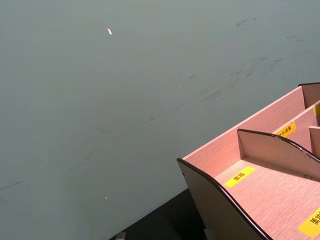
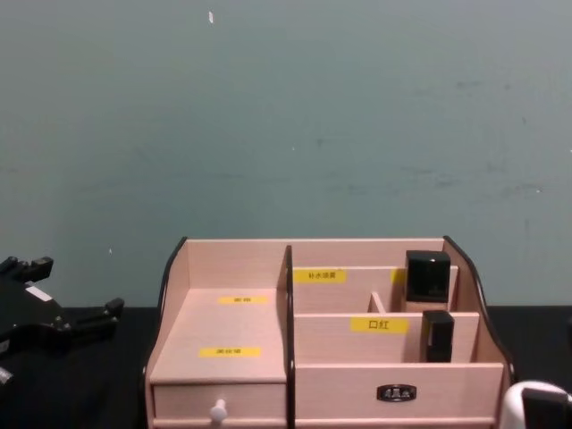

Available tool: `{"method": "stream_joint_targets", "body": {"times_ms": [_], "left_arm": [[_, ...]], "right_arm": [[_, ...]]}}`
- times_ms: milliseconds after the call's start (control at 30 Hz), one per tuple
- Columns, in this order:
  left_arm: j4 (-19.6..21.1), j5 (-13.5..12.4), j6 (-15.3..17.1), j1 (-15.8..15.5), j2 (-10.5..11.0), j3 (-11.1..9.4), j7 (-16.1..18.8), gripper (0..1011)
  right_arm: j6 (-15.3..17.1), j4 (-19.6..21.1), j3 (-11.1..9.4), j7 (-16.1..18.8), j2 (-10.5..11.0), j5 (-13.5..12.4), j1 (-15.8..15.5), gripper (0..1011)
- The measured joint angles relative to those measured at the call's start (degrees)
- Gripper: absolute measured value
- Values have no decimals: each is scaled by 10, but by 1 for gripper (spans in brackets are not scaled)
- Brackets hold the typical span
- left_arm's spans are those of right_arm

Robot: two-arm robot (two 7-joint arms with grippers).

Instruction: Pick up the facial cleanser and watermelon frost from the table and place them into the tiered storage box.

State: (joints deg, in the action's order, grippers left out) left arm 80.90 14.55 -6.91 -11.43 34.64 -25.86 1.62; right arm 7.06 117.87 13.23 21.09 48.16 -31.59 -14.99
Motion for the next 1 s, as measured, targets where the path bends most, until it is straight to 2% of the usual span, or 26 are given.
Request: {"method": "stream_joint_targets", "body": {"times_ms": [133,433,1000], "left_arm": [[0,0,0,0,0,0,0,1010],[0,0,0,0,0,0,0,1009],[0,0,0,0,0,0,0,1010]], "right_arm": [[5,-7,0,0,-7,9,2,1002],[18,-34,15,14,-28,28,18,1003],[21,-116,52,50,-66,36,56,1003]]}}
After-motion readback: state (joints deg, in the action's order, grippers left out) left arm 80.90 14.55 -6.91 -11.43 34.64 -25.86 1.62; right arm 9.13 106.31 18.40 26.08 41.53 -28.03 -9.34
